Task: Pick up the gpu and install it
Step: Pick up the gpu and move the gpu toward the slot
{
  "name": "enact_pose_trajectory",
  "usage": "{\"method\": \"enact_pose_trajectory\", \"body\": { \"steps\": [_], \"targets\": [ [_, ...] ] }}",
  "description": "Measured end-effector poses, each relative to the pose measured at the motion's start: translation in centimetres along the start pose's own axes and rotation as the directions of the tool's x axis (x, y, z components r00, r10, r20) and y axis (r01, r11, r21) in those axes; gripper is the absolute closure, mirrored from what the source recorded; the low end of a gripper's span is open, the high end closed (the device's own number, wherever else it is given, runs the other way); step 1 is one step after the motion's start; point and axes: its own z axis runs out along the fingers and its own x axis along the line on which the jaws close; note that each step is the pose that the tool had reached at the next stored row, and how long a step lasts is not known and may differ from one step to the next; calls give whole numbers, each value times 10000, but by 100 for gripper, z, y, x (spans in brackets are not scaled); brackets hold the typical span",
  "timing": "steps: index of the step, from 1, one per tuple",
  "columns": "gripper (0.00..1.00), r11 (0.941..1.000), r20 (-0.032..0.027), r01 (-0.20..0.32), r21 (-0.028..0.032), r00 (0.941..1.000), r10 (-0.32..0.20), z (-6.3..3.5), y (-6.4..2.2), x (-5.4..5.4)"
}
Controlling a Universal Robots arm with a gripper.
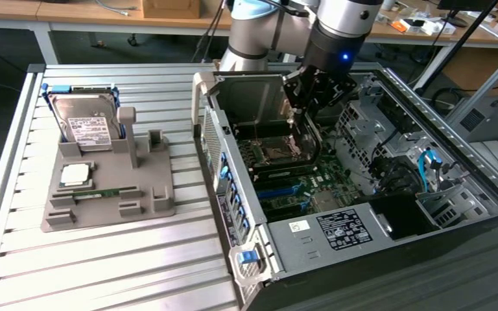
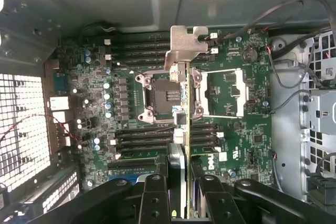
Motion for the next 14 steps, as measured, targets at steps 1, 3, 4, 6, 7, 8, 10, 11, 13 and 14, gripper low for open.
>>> {"method": "enact_pose_trajectory", "body": {
  "steps": [1, 3, 4, 6, 7, 8, 10, 11, 13, 14],
  "targets": [
    [73, 10000, 0, 0, 0, 10000, 0, 2, -2, -8],
    [73, 10000, 0, 0, 1, 10000, 0, 6, -7, -30],
    [73, 10000, 0, 0, 2, 10000, 0, 8, -9, -38],
    [73, 10000, 0, 0, 2, 10000, 0, 12, -13, -53],
    [73, 10000, 0, 0, 2, 10000, 0, 14, -16, -63],
    [73, 10000, 0, 0, 2, 10000, 0, 16, -18, -73],
    [73, 10000, 0, 0, 2, 10000, 0, 23, -26, -105],
    [73, 10000, 0, 0, 2, 10000, 0, 25, -28, -113],
    [73, 10000, 0, 0, 3, 10000, 0, 28, -33, -127],
    [73, 10000, 0, 1, 3, 10000, -1, 30, -35, -135]
  ]
}}
